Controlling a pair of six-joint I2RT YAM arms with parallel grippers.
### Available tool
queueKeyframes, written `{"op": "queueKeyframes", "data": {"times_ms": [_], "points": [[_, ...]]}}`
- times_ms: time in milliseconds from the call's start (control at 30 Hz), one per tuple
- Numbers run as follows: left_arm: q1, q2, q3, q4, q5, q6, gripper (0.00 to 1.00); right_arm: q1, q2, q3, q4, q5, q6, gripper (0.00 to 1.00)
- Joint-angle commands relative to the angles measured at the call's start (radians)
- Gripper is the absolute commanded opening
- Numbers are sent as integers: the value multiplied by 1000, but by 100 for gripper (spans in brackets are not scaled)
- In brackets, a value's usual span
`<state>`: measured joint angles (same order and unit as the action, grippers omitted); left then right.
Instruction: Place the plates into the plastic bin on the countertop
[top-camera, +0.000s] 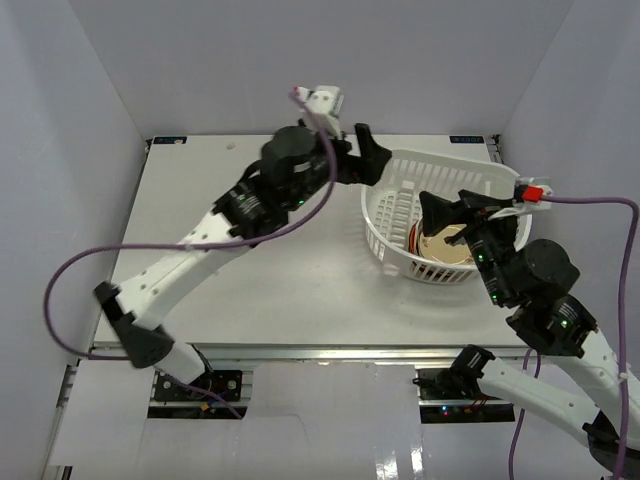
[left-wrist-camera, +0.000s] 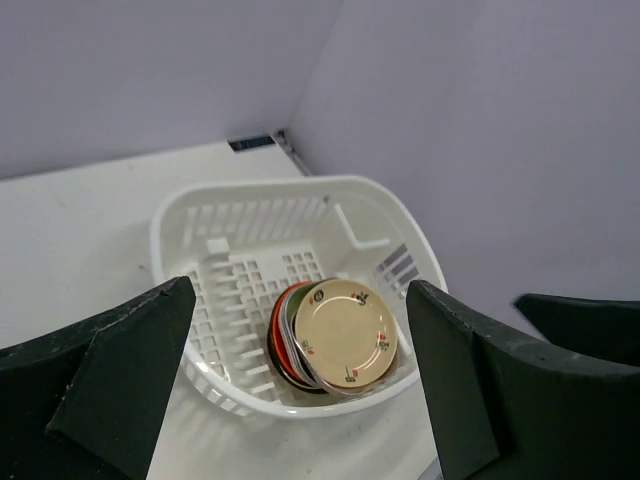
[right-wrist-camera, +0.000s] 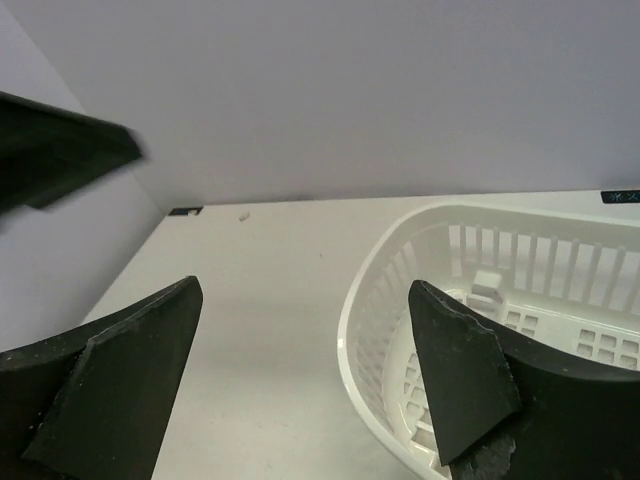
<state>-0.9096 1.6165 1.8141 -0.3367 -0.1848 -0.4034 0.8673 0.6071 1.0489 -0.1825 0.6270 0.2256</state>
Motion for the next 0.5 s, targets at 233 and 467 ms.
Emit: {"op": "queueKeyframes", "data": {"times_ms": [233, 467], "points": [[0, -752, -629, -1, -286, 95, 98, 6, 13, -141, 109, -82, -51, 90], [0, -1017, -866, -145, -364, -11, 98, 6, -36, -227, 126, -40, -55, 90]]}}
